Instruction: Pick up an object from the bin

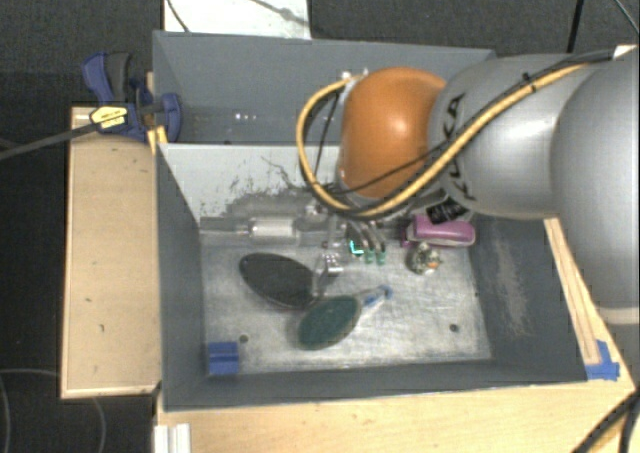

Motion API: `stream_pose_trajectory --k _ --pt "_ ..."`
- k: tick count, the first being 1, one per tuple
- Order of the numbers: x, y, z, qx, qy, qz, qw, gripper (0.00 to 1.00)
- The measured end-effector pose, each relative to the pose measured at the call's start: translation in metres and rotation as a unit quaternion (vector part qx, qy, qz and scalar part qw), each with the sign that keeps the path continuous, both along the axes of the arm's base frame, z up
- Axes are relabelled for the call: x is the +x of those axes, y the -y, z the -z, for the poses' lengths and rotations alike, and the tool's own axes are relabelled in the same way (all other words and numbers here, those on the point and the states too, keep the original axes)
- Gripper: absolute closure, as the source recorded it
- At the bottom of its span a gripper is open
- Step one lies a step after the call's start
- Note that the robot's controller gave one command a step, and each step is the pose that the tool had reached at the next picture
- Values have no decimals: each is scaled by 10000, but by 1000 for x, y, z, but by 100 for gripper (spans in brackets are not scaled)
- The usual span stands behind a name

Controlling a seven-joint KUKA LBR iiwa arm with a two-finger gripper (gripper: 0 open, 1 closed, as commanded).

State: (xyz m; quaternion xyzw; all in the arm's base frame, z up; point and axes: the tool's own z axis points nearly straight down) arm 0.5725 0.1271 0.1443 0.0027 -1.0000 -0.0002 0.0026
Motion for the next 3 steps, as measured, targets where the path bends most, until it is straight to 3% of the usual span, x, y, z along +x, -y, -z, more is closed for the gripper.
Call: stream_pose_trajectory --k 1,2,3 --pt "-40 -39 74 17 48 585 9983 0" --pt "-37 -36 71 15 80 614 9981 100" --pt "-39 -37 73 13 55 620 9981 0"
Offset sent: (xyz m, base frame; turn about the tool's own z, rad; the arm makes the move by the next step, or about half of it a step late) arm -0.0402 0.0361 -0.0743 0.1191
